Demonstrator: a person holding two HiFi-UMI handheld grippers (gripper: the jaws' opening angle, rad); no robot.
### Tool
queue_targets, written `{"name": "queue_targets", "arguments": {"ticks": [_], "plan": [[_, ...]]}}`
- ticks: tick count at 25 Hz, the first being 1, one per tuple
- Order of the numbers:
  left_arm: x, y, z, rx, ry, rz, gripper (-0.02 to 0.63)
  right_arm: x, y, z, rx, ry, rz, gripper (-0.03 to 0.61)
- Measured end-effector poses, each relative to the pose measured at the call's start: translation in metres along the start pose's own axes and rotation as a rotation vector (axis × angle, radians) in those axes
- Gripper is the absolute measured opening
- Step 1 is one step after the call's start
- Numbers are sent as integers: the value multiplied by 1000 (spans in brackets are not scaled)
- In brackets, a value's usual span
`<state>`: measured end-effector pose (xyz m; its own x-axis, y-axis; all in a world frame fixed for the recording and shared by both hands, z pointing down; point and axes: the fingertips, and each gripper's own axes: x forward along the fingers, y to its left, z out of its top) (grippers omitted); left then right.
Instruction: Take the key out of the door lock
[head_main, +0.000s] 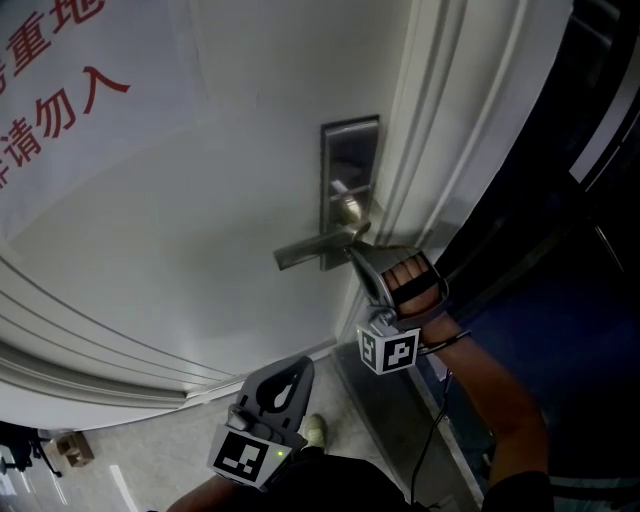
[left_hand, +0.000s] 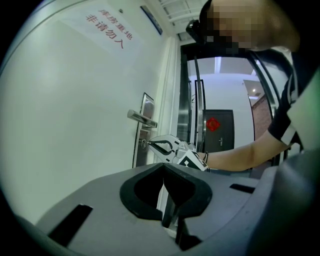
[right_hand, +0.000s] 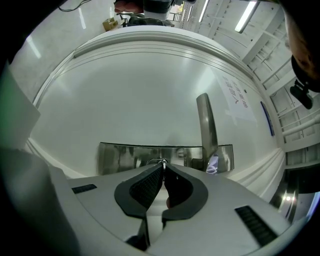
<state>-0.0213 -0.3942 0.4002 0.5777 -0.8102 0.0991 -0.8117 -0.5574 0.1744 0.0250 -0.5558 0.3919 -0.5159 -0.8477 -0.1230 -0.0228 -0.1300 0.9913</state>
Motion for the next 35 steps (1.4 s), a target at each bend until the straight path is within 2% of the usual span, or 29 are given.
{"name": "queue_targets", "arguments": {"ticks": [6, 17, 23, 35], "plan": [[-3, 3, -1, -6, 0, 12, 6, -6, -1, 0, -8, 1, 7, 23], [-6, -7, -2, -7, 0, -14, 6, -33, -2, 2, 21, 10, 3, 20], [-11, -30, -1, -5, -8, -51, 6, -68, -18, 15, 42, -1, 15, 20], [-31, -91, 7, 35, -52, -78, 6, -139, -33, 38, 122, -14, 110, 20]]}}
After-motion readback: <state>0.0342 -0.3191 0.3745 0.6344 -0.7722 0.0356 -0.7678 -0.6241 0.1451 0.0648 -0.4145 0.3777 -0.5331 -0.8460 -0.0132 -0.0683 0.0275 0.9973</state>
